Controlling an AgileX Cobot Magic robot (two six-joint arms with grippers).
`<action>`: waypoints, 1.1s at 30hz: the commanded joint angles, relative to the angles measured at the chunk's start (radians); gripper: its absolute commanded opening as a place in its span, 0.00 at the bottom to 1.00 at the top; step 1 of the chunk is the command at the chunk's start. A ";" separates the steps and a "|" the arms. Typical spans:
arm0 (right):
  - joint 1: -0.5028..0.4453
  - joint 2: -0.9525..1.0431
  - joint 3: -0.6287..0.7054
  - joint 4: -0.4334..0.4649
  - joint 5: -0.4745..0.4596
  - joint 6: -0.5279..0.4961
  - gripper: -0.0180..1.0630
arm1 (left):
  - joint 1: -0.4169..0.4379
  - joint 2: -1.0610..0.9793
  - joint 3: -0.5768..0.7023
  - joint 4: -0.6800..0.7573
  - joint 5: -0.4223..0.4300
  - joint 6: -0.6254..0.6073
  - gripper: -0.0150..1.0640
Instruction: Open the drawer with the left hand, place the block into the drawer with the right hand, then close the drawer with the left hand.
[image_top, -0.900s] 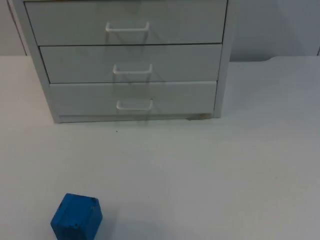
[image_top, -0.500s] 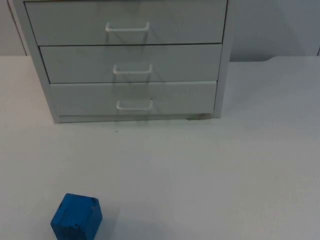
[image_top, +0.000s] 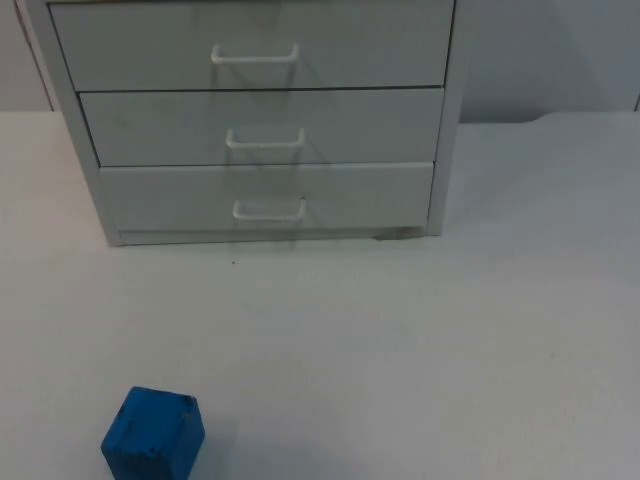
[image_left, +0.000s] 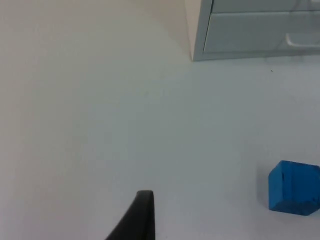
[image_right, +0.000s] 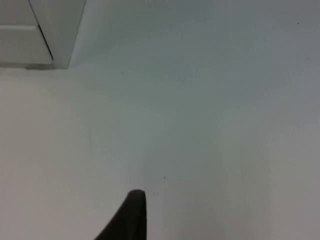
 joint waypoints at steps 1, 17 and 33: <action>-0.008 0.055 -0.014 -0.002 -0.043 -0.011 0.98 | -0.003 0.041 -0.012 -0.013 -0.033 -0.001 0.99; -0.008 0.353 -0.020 0.002 -0.119 -0.011 0.97 | -0.003 0.443 -0.014 -0.080 -0.238 0.158 0.94; -0.008 0.355 -0.020 -0.004 -0.157 -0.011 0.97 | -0.369 0.810 -0.171 -0.111 -0.375 0.747 0.69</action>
